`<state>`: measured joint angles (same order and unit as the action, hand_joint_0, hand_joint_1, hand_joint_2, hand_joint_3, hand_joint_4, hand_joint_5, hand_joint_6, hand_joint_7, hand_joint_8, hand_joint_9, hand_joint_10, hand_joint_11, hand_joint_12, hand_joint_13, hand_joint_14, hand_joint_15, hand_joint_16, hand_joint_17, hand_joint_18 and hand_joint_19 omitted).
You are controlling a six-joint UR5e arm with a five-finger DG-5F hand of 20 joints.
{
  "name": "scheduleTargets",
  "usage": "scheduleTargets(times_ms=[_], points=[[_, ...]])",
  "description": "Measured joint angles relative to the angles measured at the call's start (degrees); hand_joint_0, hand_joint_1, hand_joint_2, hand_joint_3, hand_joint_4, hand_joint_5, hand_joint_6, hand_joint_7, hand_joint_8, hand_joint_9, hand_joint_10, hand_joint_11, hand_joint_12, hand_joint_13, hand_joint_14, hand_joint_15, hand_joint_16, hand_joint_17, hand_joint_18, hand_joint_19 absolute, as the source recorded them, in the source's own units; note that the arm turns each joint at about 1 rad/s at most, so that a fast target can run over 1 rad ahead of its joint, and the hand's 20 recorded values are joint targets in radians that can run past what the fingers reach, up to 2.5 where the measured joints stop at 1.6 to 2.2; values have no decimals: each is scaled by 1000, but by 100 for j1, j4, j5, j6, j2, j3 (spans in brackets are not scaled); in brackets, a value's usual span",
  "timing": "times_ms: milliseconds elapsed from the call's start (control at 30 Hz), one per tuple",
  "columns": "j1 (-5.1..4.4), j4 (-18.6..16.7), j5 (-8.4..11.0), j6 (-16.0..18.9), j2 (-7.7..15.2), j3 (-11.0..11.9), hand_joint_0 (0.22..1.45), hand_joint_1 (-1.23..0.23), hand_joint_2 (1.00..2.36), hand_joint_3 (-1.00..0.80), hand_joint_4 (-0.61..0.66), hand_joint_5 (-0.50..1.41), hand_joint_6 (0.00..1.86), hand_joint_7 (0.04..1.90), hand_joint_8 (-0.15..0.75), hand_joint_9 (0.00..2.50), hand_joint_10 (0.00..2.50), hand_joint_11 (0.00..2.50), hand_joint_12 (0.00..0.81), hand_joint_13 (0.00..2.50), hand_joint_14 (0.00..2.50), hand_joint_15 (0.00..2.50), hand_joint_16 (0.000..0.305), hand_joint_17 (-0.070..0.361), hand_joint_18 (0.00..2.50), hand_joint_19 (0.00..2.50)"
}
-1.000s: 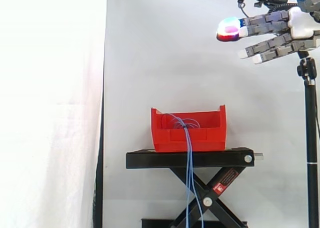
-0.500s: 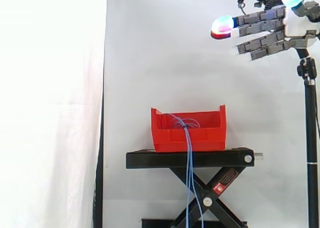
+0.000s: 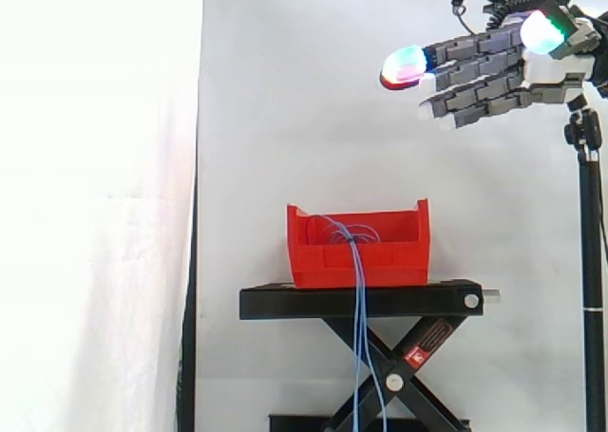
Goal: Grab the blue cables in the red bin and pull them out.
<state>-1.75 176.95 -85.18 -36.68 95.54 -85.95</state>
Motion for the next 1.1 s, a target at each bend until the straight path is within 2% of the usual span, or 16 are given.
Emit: scheduleTargets(times_ms=[233, 500, 600, 767, 933, 1100], points=[[-112, 4, 24, -23, 16, 0, 794, -791, 1000, -1000, 155, 123, 4, 120, 164, 414, 0, 36, 315, 127, 4, 127, 47, 106, 31, 342], [-190, 1, 65, -114, 18, -33, 795, -790, 1000, -1000, 159, 131, 4, 123, 167, 424, 0, 46, 315, 131, 4, 128, 47, 107, 45, 349], [-223, -62, 96, -125, 19, -176, 795, -790, 1000, -1000, 159, 134, 4, 127, 168, 425, 0, 46, 315, 132, 4, 127, 47, 106, 49, 352], [-293, -432, 217, -137, 18, -477, 795, -790, 1000, -1000, 163, 142, 4, 127, 174, 437, 0, 62, 315, 137, 5, 132, 47, 106, 52, 358], [-322, -562, 379, -137, 15, -561, 796, -790, 1000, -1000, 167, 157, 4, 132, 182, 447, 0, 72, 318, 147, 6, 137, 47, 106, 68, 372], [-325, -515, 418, -134, -7, -569, 796, -790, 1000, -1000, 162, 172, 4, 141, 191, 458, 5, 85, 319, 159, 5, 146, 47, 106, 93, 381]])
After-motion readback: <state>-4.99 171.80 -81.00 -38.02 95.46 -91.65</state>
